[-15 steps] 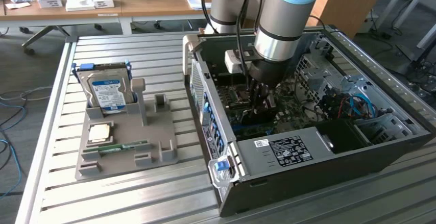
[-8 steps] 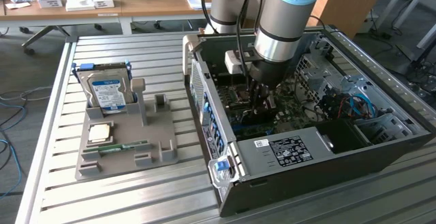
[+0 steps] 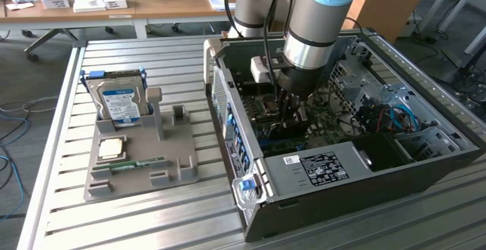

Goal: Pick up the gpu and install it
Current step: 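Insert the gpu into the slot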

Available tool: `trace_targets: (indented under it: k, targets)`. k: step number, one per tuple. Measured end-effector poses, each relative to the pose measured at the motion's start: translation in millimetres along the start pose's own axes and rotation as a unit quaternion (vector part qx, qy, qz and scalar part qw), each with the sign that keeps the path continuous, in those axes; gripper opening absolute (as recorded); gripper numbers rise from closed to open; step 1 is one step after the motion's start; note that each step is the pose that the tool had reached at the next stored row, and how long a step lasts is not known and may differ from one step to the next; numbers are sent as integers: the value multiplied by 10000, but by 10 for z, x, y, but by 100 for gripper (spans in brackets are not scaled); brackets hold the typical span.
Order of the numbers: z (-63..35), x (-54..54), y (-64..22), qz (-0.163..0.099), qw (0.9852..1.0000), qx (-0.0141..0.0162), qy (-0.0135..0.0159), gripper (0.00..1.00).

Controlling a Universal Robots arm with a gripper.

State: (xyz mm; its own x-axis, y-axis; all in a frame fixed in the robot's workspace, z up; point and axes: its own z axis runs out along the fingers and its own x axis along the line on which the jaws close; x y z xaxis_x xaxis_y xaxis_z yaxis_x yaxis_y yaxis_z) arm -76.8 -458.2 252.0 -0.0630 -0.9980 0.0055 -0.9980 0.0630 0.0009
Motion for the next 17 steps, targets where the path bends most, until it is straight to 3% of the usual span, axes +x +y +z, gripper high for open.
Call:
trace_targets:
  k: [17]
  targets:
    - [18,-28,9,38,10000,0,0,27]
